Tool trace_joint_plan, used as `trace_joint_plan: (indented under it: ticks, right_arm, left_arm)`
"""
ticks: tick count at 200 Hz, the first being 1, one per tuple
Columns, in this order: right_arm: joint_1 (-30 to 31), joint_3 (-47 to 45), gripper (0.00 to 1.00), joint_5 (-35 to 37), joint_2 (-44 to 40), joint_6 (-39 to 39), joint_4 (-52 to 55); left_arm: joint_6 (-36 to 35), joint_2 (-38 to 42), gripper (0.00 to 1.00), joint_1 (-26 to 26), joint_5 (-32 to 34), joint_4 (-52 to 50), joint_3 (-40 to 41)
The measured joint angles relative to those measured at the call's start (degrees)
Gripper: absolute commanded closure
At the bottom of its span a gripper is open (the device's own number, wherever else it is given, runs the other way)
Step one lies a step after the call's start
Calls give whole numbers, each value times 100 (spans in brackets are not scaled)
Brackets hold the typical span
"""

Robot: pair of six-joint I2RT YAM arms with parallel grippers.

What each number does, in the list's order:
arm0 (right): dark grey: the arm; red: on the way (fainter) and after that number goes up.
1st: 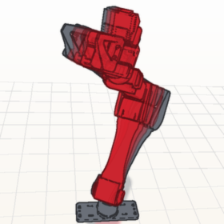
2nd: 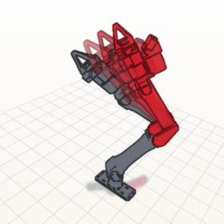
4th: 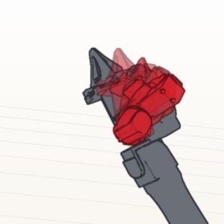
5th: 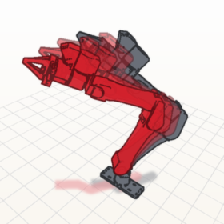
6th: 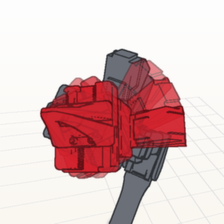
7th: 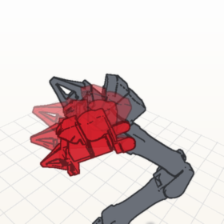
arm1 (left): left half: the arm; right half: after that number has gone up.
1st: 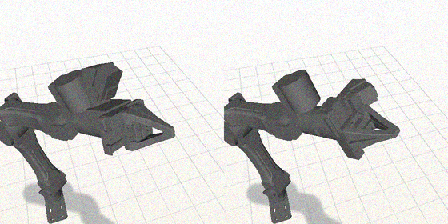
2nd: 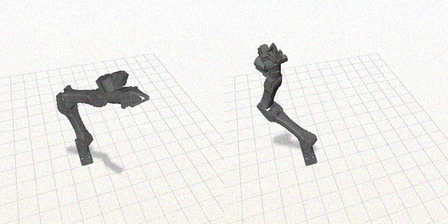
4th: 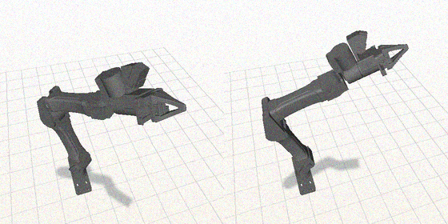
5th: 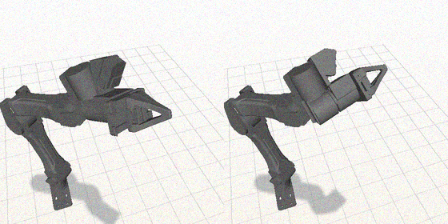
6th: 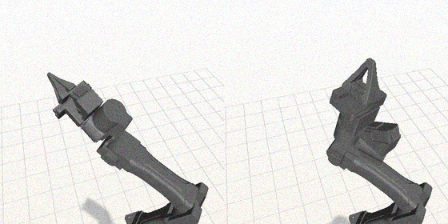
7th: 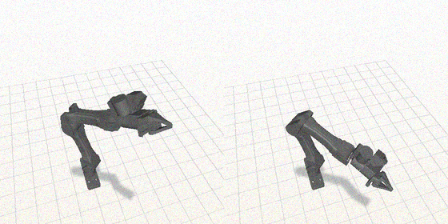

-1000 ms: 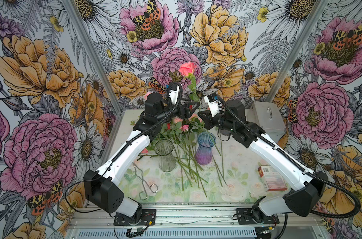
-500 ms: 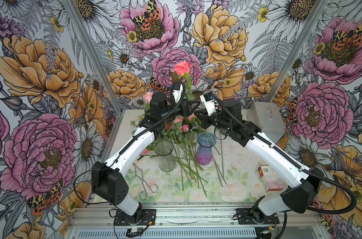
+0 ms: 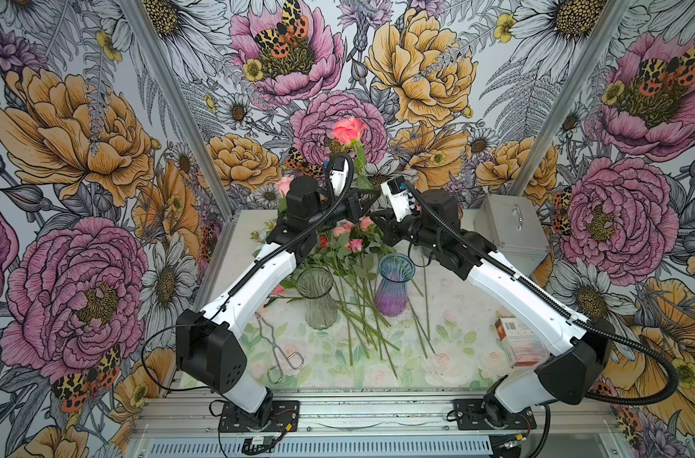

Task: Place the pink flowers into the vase
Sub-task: Pick up the flower at the center of the board.

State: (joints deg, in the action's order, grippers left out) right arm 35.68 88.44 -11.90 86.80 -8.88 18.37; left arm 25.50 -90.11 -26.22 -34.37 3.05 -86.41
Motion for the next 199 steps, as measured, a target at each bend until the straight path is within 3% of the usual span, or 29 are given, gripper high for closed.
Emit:
trace_joint_plan:
  ticks: [54, 70, 103, 131, 176, 199]
  right_arm:
    - [4, 22, 91, 50, 0, -4, -15]
    - [4, 24, 78, 98, 0, -7, -24]
    - [4, 35, 37, 269, -2, 31, -70]
    - [2, 35, 15, 372, -13, 70, -68]
    - [-4, -74, 1, 461, -243, 61, -74]
    - [-31, -219, 1, 476, -468, 85, -81]
  left_arm:
    - [17, 0, 100, 15, -22, 39, -2]
    - [15, 0, 100, 15, -24, 31, -7]
    - [-85, 0, 100, 15, -17, -271, -177]
    - [-415, 0, 100, 17, 96, -811, -625]
    - [-1027, 0, 100, 219, 442, -1700, -1604]
    - [-1368, 0, 100, 389, 678, -2116, -1943]
